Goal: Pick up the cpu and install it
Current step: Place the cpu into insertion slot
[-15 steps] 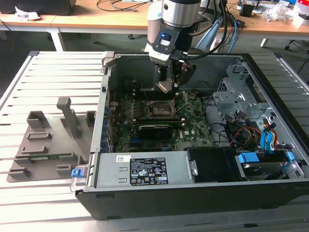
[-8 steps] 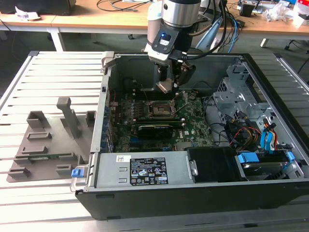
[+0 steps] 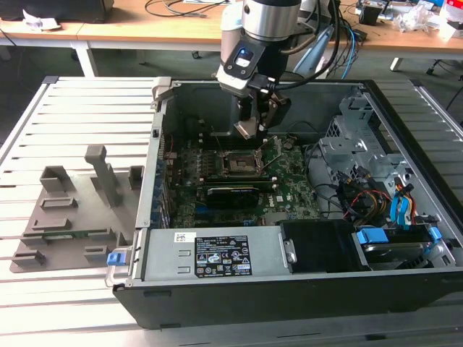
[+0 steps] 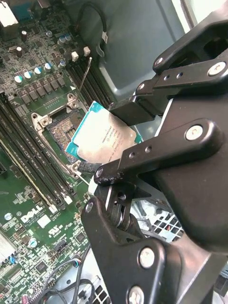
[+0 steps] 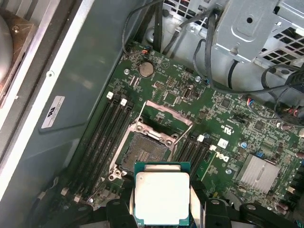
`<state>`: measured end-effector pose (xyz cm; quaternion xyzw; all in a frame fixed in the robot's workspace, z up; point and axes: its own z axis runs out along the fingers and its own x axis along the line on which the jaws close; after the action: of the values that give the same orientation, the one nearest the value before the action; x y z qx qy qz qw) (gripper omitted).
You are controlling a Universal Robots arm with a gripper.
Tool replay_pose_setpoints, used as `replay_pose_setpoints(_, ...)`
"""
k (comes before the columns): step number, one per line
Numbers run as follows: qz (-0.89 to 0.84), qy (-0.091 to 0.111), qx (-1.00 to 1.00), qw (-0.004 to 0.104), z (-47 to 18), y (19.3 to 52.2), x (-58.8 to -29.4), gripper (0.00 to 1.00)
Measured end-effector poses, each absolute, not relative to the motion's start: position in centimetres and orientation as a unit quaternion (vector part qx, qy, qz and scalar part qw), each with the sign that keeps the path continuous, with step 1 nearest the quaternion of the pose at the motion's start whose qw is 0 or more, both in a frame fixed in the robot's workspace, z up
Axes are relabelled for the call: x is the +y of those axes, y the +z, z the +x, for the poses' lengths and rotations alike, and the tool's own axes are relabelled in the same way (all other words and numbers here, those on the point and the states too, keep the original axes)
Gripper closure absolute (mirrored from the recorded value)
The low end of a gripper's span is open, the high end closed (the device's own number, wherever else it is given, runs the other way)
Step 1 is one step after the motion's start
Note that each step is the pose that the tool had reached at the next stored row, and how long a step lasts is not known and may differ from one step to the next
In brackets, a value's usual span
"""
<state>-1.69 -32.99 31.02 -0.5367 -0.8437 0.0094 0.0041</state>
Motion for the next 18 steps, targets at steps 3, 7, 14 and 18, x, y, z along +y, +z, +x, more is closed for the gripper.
replay_pose_setpoints(3,-0.542,0.009,-0.841,0.004,-1.69,31.02,-32.99,0.45)
replay_pose_setpoints(7,-0.548,0.009,-0.837,0.004,-1.69,31.01,-32.99,0.45)
replay_pose_setpoints(14,-0.569,0.009,-0.823,0.004,-1.69,30.99,-32.99,0.45)
replay_pose_setpoints(18,-0.584,0.009,-0.812,0.004,-1.69,30.97,-32.99,0.45)
